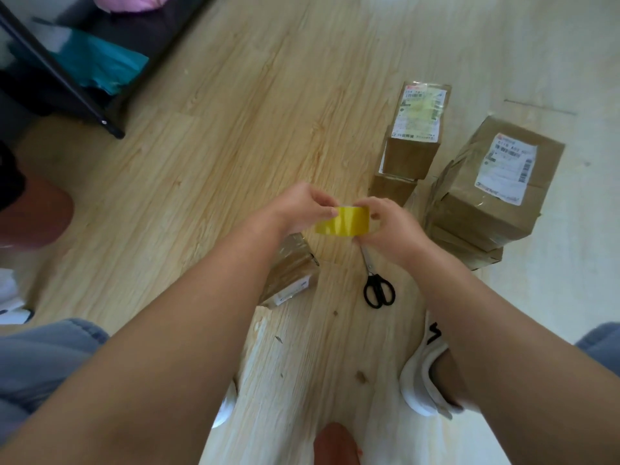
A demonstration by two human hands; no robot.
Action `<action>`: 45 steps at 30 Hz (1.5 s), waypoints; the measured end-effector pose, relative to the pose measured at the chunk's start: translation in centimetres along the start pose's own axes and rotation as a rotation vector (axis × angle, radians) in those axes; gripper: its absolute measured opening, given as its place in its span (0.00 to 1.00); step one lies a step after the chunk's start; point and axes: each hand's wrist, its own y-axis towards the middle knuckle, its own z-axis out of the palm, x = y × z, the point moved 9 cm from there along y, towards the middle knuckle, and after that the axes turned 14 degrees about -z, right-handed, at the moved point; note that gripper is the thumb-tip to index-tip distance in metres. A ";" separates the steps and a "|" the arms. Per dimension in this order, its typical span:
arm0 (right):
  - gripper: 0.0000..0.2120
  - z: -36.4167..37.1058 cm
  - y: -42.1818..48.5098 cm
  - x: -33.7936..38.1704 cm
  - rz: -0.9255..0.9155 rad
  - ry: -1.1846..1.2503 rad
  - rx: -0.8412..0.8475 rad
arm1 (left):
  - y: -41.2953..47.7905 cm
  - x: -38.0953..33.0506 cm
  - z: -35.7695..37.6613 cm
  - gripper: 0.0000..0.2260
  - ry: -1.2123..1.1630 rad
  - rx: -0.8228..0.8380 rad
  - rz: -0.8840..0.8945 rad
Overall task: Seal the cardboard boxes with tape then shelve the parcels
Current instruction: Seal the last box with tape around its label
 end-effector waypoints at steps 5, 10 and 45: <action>0.28 -0.6 -1.4 0.2 0.030 0.103 -0.060 | -0.8 0.8 -1.1 0.18 -0.313 -0.096 0.040; 0.26 -0.6 -2.1 1.1 0.016 0.139 -0.069 | -0.9 2.4 -0.9 0.15 -0.425 -0.184 -0.019; 0.03 1.8 -0.6 2.1 0.014 0.024 -0.038 | -3.6 3.4 -0.5 0.09 -0.111 -0.646 0.095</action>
